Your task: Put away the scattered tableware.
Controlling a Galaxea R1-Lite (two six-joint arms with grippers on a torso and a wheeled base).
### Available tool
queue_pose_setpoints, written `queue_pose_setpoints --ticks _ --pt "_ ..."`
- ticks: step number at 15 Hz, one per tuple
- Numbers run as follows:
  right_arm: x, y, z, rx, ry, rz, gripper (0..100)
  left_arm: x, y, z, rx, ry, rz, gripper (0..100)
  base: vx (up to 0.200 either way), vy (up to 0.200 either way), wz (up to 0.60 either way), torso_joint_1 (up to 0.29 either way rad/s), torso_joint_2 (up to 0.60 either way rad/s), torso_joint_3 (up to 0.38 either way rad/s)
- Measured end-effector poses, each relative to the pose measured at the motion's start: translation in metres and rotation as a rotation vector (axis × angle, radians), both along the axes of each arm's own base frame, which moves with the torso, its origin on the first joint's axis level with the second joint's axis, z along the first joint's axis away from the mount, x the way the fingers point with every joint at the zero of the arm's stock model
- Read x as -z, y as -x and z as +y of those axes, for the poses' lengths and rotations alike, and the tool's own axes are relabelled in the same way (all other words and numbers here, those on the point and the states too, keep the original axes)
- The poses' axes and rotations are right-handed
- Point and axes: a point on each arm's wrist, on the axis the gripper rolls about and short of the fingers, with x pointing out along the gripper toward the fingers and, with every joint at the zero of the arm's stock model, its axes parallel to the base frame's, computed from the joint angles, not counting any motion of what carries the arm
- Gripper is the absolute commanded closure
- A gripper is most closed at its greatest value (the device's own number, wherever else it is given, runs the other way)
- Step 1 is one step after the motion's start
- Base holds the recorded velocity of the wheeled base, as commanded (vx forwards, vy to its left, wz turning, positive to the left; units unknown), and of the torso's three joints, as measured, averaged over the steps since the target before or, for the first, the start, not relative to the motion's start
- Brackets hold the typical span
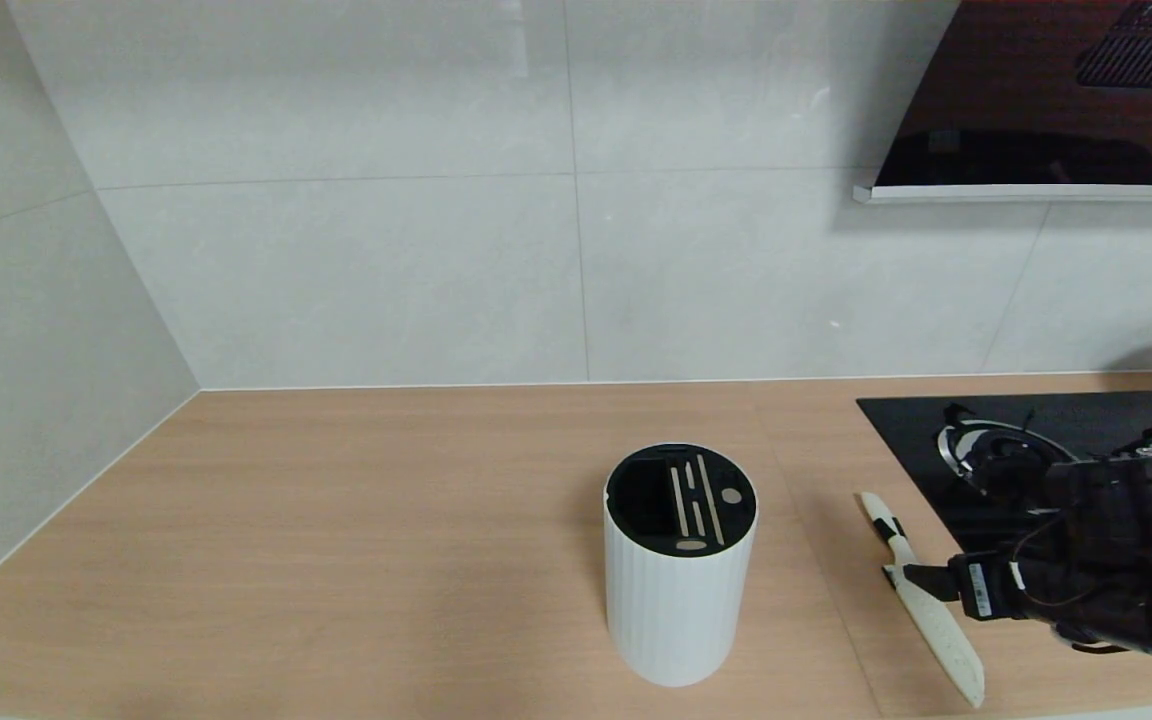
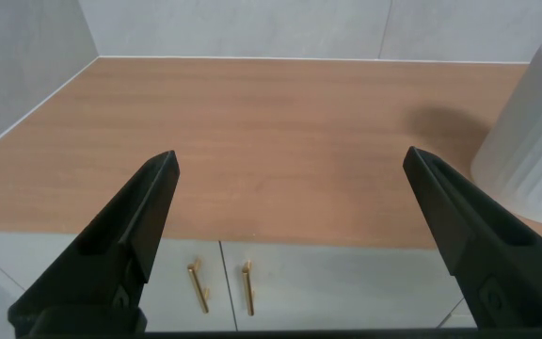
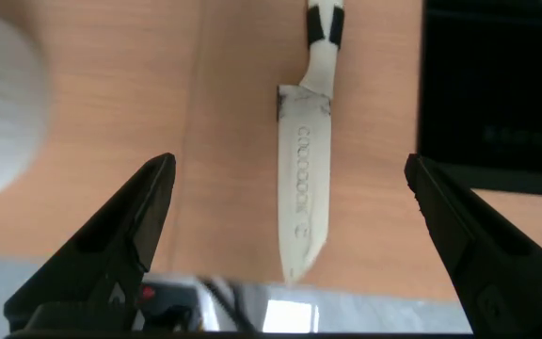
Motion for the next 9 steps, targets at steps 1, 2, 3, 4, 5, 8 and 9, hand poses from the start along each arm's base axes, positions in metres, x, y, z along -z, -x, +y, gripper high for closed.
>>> queue_pose_setpoints --ticks 1,2,3,4,5,8,9 --pt "0.010 -0.005 0.001 0.006 0.009 -0.017 0 0.000 0.000 0.000 0.000 0.000 0.000 0 0.000 0.000 0.00 0.000 0.00 0.000" --pt "0.019 -0.008 0.002 0.012 0.019 -0.029 0 0.000 0.000 0.000 0.000 0.000 0.000 0 0.000 0.000 0.00 0.000 0.00 0.000" --pt "0.028 -0.009 0.003 0.012 0.025 -0.014 0 0.000 0.000 0.000 0.000 0.000 0.000 0 0.000 0.000 0.00 0.000 0.00 0.000" --pt "0.036 -0.010 0.003 0.012 0.029 0.009 0 0.000 0.000 0.000 0.000 0.000 0.000 0 0.000 0.000 0.00 0.000 0.00 0.000" --pt "0.042 -0.010 0.003 0.012 0.033 0.031 0 0.000 0.000 0.000 0.000 0.000 0.000 0 0.000 0.000 0.00 0.000 0.00 0.000" --pt "0.053 -0.017 0.004 0.015 0.031 0.004 0 0.000 0.000 0.000 0.000 0.000 0.000 0 0.000 0.000 0.00 0.000 0.00 0.000" --pt "0.056 -0.020 0.004 0.021 0.030 -0.021 0 0.000 0.000 0.000 0.000 0.000 0.000 0 0.000 0.000 0.00 0.000 0.00 0.000"
